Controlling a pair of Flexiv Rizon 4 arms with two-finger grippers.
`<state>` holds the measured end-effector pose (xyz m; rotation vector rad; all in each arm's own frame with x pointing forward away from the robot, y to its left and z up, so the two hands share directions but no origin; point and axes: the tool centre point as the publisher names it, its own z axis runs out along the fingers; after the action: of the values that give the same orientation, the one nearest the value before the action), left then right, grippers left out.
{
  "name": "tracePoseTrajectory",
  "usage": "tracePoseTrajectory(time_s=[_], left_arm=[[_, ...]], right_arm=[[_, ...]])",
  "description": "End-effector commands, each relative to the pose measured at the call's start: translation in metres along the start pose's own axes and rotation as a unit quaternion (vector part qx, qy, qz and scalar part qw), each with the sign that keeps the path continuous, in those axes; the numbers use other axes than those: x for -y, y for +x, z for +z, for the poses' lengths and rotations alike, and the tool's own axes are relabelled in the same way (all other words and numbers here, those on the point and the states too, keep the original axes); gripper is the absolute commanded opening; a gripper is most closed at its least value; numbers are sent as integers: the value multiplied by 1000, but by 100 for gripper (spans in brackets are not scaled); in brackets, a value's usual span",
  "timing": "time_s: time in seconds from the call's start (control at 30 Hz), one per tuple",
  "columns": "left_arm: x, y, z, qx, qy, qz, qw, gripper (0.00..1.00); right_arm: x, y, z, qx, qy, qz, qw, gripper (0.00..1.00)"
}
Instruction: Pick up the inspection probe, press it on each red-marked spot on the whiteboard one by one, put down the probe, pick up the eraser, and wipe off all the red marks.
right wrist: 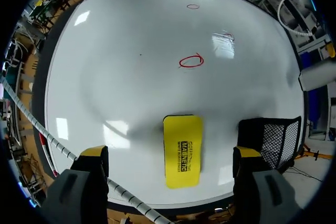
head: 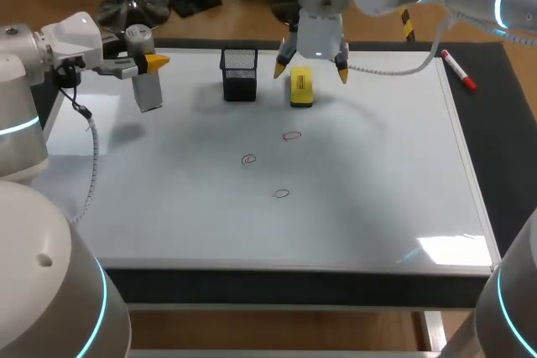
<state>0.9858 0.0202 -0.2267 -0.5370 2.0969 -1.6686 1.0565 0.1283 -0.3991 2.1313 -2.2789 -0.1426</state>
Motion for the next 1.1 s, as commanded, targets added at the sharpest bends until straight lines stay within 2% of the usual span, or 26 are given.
tracePoseTrajectory(time_s=[0.03,0.8,0.83,0.87,0.9,0.93,1.1], left_arm=[[0,0,0,1,1,1,1000,0],[0,0,0,1,1,1,1000,0],[0,0,0,1,1,1,1000,0],[0,0,0,1,1,1,1000,0],[0,0,0,1,1,1,1000,0],[0,0,0,1,1,1,1000,0],[0,0,0,1,1,1,1000,0]], right_arm=[[4,-6,8,-8,-1,-3,1000,100],[11,-4,24,-11,3,0,1000,98],[11,-5,24,-11,0,1,1000,60],[11,-5,25,-11,-1,2,1000,45],[11,-5,26,-12,-2,3,1000,26],[11,-5,26,-11,-2,3,1000,0],[9,-5,19,-9,1,10,1000,0]])
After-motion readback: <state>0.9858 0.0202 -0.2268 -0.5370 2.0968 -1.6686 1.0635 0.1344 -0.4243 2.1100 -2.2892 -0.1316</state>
